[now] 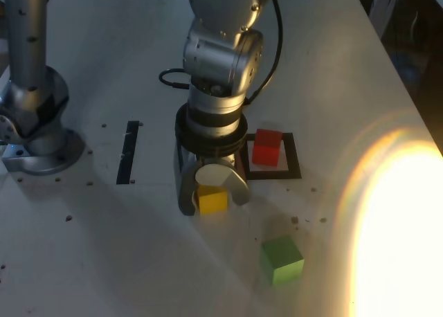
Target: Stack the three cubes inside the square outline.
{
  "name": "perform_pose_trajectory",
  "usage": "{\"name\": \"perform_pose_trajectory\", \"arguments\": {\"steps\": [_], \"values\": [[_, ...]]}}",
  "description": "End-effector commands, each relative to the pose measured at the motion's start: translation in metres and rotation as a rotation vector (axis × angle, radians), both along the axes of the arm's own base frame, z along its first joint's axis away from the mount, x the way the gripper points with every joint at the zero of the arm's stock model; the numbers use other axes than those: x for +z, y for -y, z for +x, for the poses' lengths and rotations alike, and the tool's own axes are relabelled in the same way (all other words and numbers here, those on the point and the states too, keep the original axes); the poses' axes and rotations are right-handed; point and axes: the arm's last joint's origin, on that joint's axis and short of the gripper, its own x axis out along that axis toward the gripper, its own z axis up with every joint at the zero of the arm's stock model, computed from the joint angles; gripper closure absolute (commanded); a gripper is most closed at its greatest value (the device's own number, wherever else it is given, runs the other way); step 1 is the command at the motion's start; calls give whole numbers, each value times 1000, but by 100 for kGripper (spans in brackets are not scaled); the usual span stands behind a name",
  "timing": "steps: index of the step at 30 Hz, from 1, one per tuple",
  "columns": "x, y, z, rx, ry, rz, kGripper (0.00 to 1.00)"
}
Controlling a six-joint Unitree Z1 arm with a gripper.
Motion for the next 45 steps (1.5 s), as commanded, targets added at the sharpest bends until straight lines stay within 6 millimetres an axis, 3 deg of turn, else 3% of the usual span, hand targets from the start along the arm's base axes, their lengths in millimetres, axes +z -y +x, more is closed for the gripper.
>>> {"name": "perform_pose_trajectory", "arguments": {"steps": [1,8,15,22,31,45], "values": [[-1,1,1,-2,0,0,67],[13,-2,0,-27,12,25,79],[64,-23,3,-163,63,33,81],[102,-53,27,-322,75,50,81],[84,-74,74,-332,43,74,80],[61,-77,91,-348,-15,64,80]]}}
